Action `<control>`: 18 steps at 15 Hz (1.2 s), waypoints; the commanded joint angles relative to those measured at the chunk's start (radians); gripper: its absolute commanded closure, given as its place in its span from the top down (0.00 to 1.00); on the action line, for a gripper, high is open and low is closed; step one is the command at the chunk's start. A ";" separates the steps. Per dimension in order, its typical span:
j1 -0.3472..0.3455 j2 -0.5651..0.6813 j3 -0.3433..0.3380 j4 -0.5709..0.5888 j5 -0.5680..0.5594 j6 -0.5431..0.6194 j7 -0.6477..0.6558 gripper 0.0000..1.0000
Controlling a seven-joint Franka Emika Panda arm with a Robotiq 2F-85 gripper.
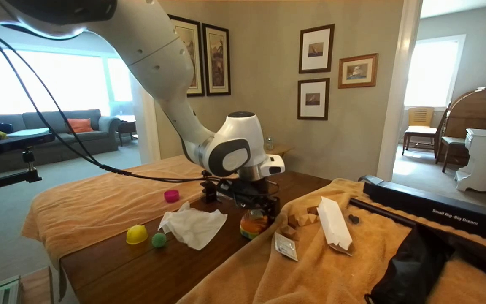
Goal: Move the toy car on the table
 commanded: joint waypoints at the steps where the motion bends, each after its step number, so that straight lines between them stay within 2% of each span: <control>1: 0.011 -0.058 0.014 -0.118 0.017 0.015 0.062 0.45; 18: 0.023 -0.166 0.011 -0.317 0.015 0.091 0.101 0.45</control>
